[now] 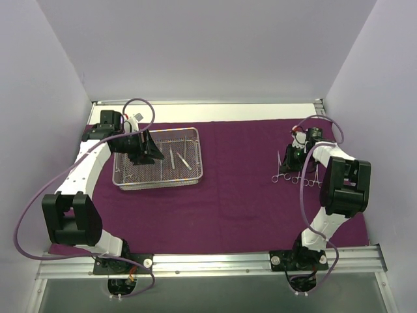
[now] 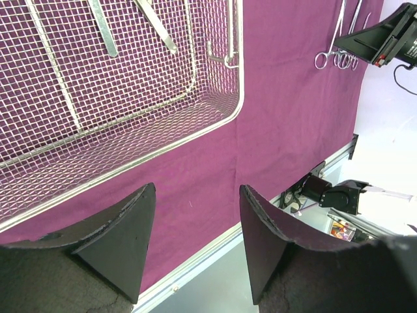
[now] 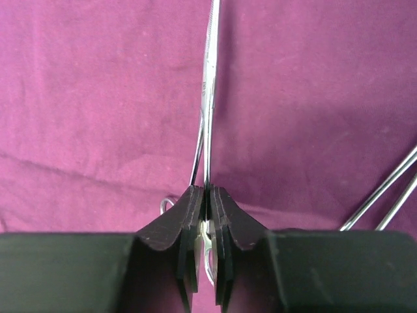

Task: Open and lay out the surgical kit
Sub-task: Place the medical item in the surgical kit.

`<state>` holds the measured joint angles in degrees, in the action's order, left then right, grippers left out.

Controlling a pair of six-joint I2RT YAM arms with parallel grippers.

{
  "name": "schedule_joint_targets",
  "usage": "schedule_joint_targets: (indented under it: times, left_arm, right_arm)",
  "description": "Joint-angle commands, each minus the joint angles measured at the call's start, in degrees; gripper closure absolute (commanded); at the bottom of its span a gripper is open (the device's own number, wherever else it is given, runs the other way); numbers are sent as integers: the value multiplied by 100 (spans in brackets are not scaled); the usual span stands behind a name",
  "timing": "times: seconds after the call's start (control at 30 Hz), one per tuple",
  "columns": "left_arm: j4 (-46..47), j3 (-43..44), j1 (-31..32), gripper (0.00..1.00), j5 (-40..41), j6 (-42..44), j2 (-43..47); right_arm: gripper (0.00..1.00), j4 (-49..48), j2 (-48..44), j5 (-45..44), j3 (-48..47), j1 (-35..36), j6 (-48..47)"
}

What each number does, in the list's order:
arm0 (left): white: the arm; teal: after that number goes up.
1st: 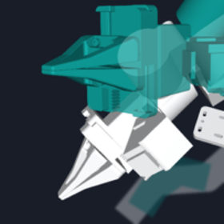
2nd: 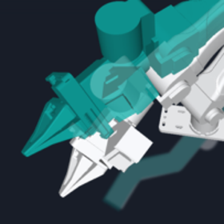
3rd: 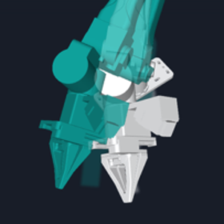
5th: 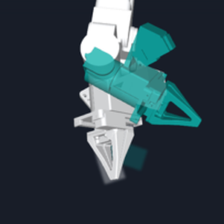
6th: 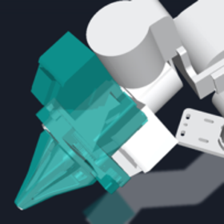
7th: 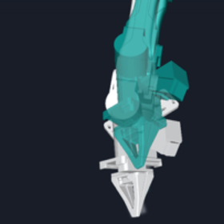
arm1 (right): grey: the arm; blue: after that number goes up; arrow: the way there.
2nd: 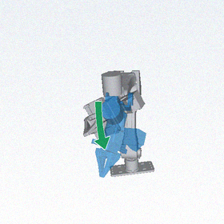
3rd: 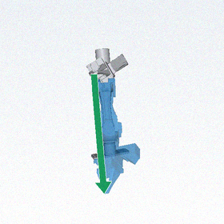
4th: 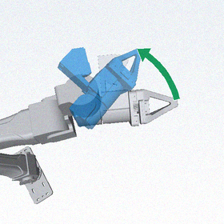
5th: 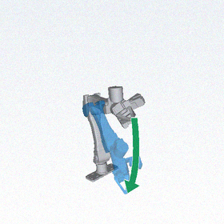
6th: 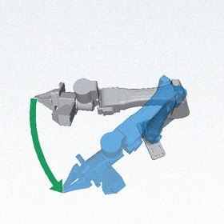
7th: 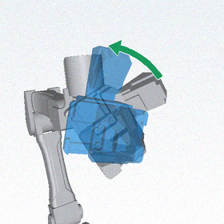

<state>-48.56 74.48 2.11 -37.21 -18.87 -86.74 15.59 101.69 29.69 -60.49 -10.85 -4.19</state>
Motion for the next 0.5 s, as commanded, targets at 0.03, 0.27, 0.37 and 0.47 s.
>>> schedule_joint_targets:
  times: [0.03, 0.27, 0.37, 0.47]
  left_arm:
    - [206, 234, -70, 37, -76, 94, -45]
    - [13, 401, -97, 36, 143, 130, -185]
    - [-57, 445, -97, 36, 319, 130, -194]
    - [-180, 532, -105, 36, 819, 208, -290]
  right_arm:
    - [88, 242, -62, -227, -51, -22, -3]
    - [50, 233, -219, -491, -68, -5, 233]
    - [43, 233, -474, -736, -164, 92, 618]
    - [42, 522, -668, -1742, -907, 502, 1172]
